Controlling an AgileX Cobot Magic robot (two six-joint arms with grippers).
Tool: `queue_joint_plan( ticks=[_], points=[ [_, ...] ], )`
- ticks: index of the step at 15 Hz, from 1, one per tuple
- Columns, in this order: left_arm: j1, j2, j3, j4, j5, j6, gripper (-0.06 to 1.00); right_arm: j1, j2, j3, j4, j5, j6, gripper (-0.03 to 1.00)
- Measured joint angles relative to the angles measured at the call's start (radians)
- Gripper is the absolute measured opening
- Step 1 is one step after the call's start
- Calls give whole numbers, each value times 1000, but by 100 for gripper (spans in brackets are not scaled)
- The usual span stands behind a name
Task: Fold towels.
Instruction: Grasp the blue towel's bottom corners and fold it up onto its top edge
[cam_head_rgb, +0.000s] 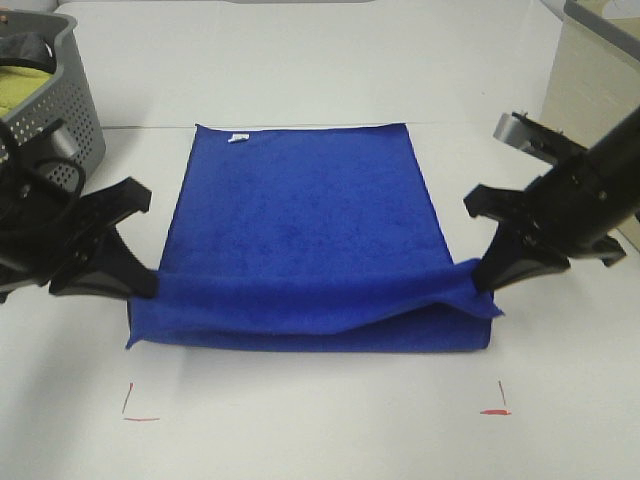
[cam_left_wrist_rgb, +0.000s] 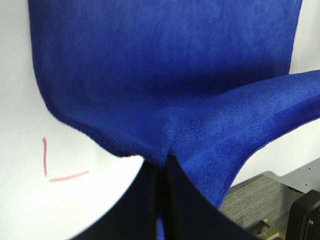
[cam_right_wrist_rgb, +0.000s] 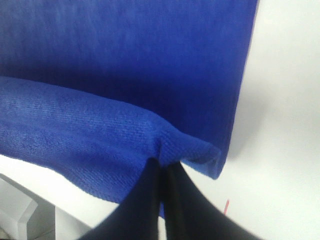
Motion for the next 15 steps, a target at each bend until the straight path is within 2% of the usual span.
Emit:
queue_joint_plan(
  ticks=[2, 7, 11, 15],
  points=[
    [0, 93, -156, 32, -37, -15, 1, 0, 109, -247, -62, 69, 53, 2],
    [0, 293, -434, 71, -120, -19, 1, 0, 366, -720, -122, 189, 108, 2],
    [0, 435, -643, 75, -220, -1, 1, 0, 580, -1089, -147, 242, 141, 2],
    [0, 582, -836, 76, -315, 19, 1, 0, 773, -1389, -166, 257, 162, 2]
  ],
)
